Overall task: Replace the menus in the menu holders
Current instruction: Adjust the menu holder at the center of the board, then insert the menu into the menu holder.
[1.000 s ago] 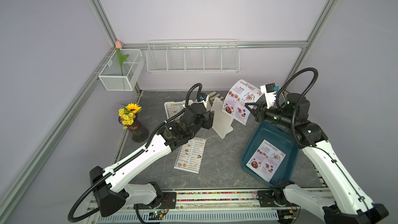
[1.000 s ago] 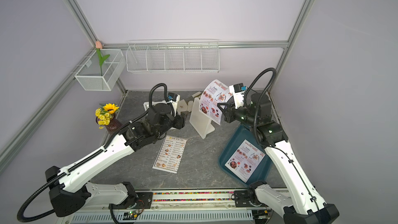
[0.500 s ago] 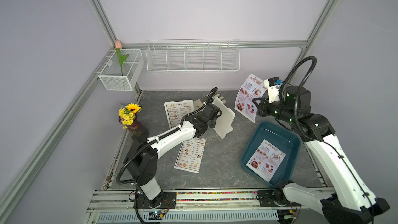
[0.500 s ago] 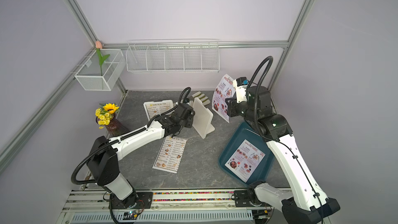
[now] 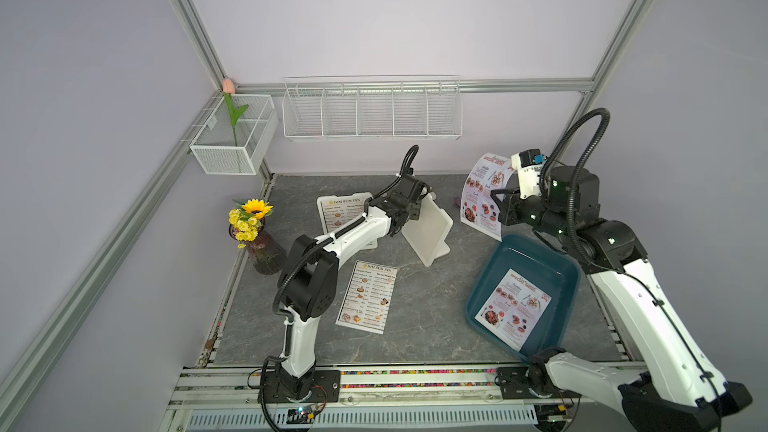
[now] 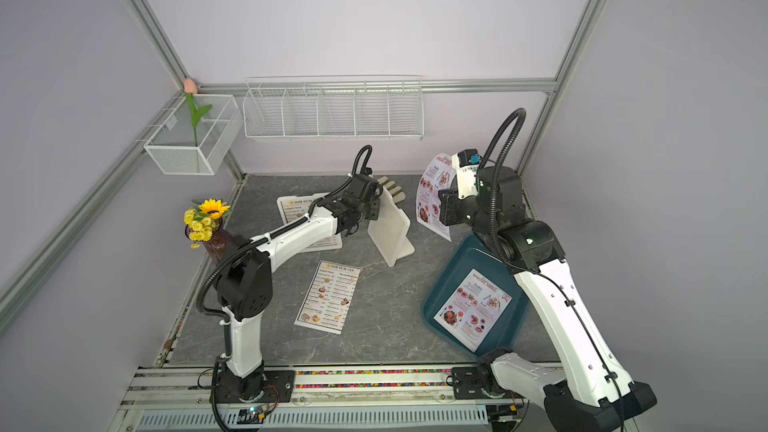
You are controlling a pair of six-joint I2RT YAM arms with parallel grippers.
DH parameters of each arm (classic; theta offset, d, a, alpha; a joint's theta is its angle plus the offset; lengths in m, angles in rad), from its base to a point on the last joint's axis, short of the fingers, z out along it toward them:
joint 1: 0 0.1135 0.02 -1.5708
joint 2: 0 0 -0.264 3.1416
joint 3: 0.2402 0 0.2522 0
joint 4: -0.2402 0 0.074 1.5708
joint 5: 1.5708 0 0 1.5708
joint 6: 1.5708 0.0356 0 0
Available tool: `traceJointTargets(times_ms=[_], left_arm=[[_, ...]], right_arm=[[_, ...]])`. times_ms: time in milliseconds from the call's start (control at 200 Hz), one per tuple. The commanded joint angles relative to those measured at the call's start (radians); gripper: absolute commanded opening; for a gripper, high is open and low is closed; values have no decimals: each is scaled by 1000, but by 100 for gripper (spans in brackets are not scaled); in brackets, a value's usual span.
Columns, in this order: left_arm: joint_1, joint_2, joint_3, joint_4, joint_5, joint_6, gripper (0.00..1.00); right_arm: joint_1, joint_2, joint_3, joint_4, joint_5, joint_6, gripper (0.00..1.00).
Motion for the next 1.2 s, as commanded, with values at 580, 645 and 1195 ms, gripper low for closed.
traceJointTargets(times_ms=[580, 645, 1195], left_arm=[[-9, -246, -118, -152, -11, -70, 51], [-9, -285, -146, -154, 10, -69, 52], [-18, -444, -249, -149, 41, -83, 53]], right_arm=[[72, 26, 16, 71, 20, 162, 7], [73, 37, 12, 75, 22, 163, 7], [53, 74, -23, 127, 23, 162, 7]])
